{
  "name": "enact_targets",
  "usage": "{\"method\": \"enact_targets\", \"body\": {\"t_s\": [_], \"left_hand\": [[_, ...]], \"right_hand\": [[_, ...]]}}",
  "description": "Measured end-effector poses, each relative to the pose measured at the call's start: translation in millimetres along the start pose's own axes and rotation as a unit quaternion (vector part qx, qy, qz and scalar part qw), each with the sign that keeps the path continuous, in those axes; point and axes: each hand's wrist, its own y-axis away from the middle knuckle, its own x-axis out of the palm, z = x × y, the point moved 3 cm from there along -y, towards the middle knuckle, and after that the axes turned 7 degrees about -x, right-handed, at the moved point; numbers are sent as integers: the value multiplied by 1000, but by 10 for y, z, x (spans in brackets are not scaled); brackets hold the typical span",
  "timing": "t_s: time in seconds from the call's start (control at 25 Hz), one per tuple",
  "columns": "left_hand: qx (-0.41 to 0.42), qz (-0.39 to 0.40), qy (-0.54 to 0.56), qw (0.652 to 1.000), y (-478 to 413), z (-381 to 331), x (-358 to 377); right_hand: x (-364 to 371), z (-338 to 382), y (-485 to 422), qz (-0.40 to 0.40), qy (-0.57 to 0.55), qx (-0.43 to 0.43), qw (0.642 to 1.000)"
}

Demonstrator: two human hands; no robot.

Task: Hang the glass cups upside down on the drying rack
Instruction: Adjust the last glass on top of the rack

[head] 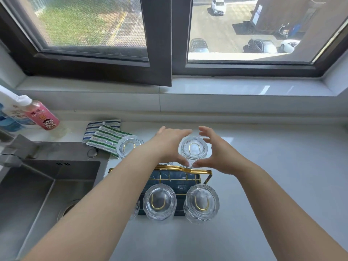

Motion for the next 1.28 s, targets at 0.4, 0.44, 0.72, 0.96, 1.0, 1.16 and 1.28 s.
{"method": "enact_targets", "body": {"t_s": [0.4,0.44,0.72,0.96,1.0,1.16,1.28], "left_hand": [[-83,-15,-56,995,277,683,-147],[-78,-19,-51,995,273,679,-136],[-52,-51,-55,996,292,718,-154],[-60,-53,-43,996,308,734,-141],[-61,-53,-39,996,311,737,-139],[-57,-59,-27,996,319,729,-129],[-57,-61,-22,996,312,721,-127]], "right_hand": [[389,680,-429,103,281,-100,949],[442,680,-476,111,302,-93,942],[503,652,-526,86,277,-96,952],[490,645,-526,84,269,-96,955],[487,646,-527,85,268,-95,955],[475,645,-529,86,264,-96,956],[467,641,-535,84,263,-94,957]]}}
